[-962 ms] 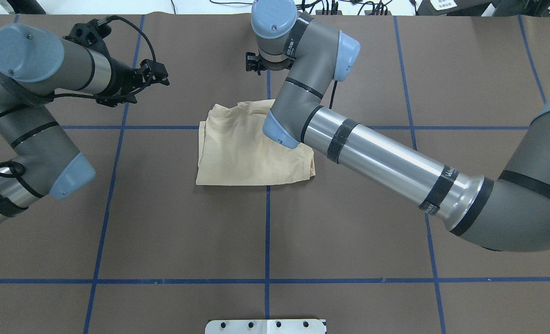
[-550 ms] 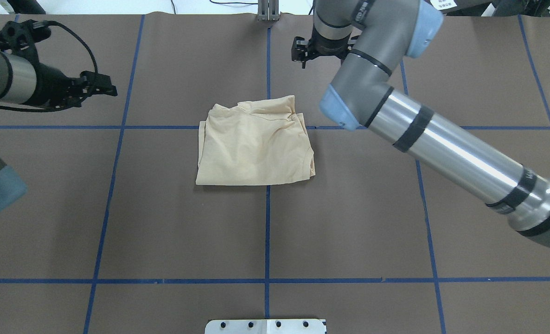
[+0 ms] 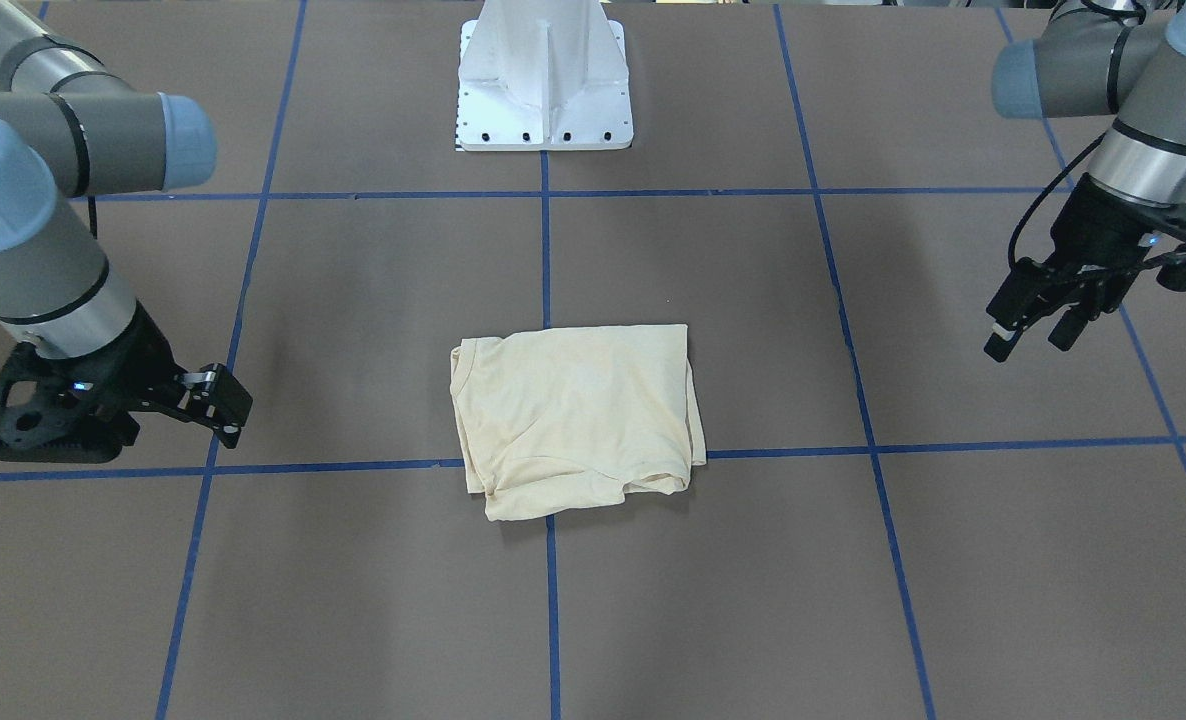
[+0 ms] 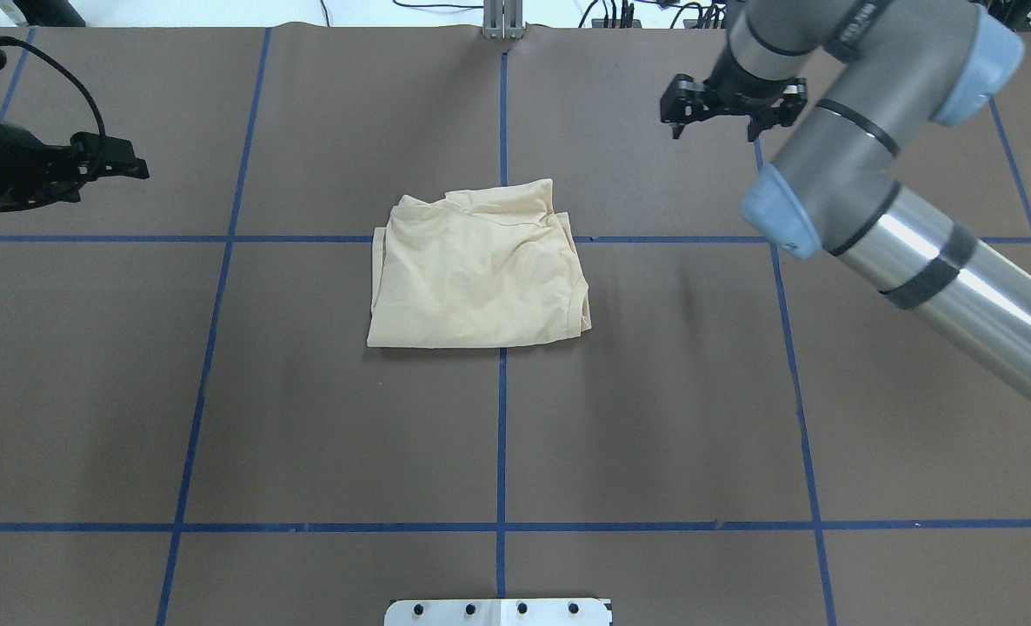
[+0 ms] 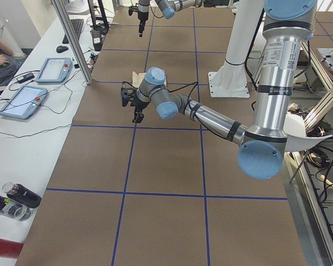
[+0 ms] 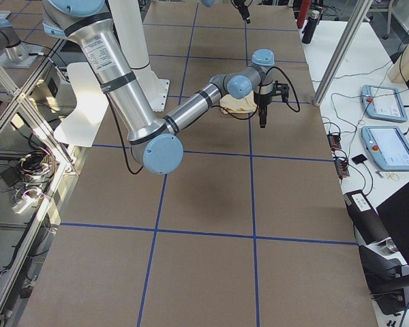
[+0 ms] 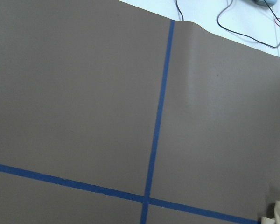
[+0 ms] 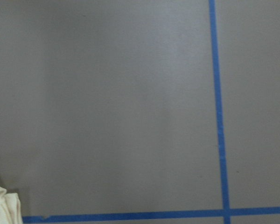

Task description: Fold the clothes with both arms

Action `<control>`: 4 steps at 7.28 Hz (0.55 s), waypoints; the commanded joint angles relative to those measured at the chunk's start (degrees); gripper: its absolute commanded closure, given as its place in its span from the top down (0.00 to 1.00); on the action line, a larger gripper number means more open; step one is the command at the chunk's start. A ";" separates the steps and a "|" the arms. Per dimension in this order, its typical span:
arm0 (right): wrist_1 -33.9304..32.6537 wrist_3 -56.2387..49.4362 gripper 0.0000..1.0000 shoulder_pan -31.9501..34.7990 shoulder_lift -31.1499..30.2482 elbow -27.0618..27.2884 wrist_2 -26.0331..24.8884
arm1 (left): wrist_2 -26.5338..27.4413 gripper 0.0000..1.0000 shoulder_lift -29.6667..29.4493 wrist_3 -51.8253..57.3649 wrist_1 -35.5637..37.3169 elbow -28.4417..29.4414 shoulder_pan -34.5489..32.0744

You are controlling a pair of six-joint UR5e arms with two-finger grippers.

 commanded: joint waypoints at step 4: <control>0.13 -11.07 1.00 6.62 -9.57 1.09 1.69 | 1.62 1.00 5.05 16.81 -3.76 4.12 -1.33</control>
